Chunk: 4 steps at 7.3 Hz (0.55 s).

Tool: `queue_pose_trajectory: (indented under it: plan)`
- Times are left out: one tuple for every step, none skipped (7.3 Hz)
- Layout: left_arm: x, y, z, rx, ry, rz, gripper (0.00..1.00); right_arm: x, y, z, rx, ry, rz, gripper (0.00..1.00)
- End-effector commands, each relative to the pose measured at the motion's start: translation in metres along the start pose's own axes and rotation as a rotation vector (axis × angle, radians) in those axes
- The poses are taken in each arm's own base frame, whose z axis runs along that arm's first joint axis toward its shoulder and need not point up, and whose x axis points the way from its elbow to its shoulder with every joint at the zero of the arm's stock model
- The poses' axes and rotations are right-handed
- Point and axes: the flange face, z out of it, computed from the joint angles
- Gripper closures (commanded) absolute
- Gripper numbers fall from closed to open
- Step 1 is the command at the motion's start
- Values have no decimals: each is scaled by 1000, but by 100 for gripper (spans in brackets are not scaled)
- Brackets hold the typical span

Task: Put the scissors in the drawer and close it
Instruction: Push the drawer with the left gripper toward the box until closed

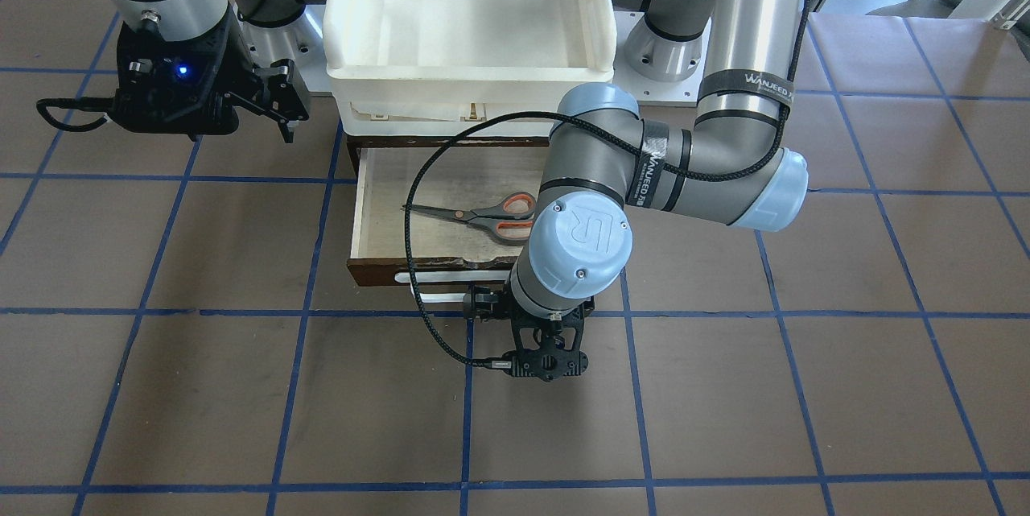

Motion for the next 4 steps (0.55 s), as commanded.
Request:
queue_pose_trajectory:
  plan:
    - [4, 7, -3, -10, -6, 7, 0, 0, 1, 1, -5, 0, 1, 0]
    - [5, 8, -2, -18, -6, 9, 0, 0, 1, 1, -5, 0, 1, 0]
    - [5, 12, -1, -39, -11, 8, 0, 0, 1, 1, -5, 0, 1, 0]
    - [6, 15, -2, -45, -15, 10, 0, 0, 1, 1, -5, 0, 1, 0]
